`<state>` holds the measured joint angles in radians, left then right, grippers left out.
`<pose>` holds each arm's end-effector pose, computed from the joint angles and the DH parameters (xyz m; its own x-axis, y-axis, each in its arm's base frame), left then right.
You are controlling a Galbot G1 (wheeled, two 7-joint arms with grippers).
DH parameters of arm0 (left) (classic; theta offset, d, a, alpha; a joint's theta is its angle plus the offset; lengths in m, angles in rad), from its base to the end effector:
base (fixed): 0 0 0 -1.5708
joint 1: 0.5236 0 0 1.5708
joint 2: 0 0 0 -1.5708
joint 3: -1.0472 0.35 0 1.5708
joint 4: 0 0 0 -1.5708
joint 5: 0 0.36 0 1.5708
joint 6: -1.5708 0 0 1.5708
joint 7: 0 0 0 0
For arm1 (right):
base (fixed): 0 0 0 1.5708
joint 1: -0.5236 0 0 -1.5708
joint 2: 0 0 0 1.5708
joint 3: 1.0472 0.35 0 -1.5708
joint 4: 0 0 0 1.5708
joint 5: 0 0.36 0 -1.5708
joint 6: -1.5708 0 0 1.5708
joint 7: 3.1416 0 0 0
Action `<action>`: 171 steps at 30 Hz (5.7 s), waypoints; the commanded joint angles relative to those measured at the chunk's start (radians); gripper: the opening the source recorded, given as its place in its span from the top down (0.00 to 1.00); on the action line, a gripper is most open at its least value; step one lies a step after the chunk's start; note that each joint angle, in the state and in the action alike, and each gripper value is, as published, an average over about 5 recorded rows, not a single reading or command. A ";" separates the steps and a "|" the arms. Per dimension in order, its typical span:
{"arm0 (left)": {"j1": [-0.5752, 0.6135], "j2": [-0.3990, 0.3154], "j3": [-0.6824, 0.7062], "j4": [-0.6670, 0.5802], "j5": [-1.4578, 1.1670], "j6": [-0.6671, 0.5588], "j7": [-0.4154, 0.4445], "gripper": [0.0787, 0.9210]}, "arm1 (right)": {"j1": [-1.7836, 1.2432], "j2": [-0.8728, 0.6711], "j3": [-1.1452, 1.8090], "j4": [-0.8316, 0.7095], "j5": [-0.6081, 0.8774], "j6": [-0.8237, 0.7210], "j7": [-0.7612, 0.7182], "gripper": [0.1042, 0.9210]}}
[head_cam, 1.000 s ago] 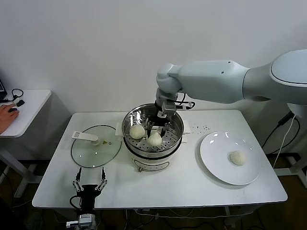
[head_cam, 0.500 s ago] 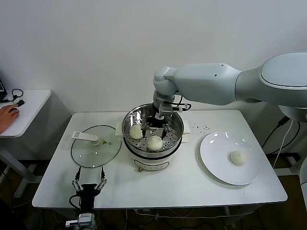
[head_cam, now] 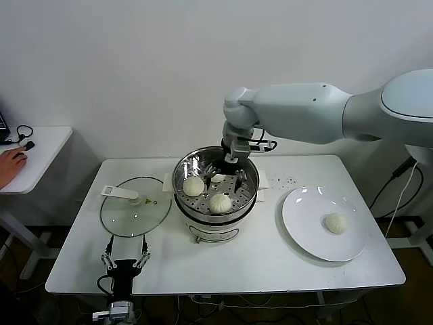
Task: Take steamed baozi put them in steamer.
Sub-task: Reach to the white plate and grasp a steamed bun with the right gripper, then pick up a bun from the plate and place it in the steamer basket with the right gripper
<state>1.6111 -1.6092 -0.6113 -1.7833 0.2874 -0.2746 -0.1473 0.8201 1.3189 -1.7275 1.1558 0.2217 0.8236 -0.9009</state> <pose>0.1493 0.0203 -0.4198 -0.9861 -0.1593 0.0472 -0.1391 0.9469 0.2900 0.5802 0.1246 -0.0394 0.0795 -0.1713 0.9820 -0.0258 -0.9851 -0.1698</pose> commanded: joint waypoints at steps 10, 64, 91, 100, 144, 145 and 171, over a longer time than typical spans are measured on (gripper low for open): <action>0.002 -0.049 0.012 0.002 0.003 0.005 0.001 0.12 | 0.205 -0.171 -0.336 0.045 0.347 -0.400 -0.074 0.12; 0.020 -0.049 -0.008 0.010 0.025 0.009 -0.013 0.12 | -0.489 -0.550 0.214 -0.304 0.009 -0.795 -0.161 0.12; 0.017 -0.049 -0.008 0.012 0.023 0.009 -0.013 0.12 | -0.527 -0.543 0.241 -0.280 -0.006 -0.809 -0.161 0.12; 0.019 -0.049 -0.007 0.012 0.023 0.008 -0.013 0.12 | -0.526 -0.543 0.243 -0.282 -0.006 -0.810 -0.159 0.13; 0.002 -0.049 0.019 0.018 0.020 0.007 -0.008 0.12 | 0.413 -0.413 -0.409 0.245 0.494 -0.879 -0.166 0.38; 0.002 -0.049 0.020 0.017 0.021 0.006 -0.008 0.12 | 0.425 -0.398 -0.409 0.255 0.512 -0.887 -0.162 0.38; 0.001 -0.049 0.011 0.003 0.010 0.011 -0.005 0.12 | 0.173 -0.006 -0.165 0.134 0.703 -1.086 -0.008 0.38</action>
<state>1.6115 -1.6092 -0.5939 -1.7800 0.2986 -0.2639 -0.1524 1.1329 1.1999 -1.9618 1.3422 0.8935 -0.2099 -0.9603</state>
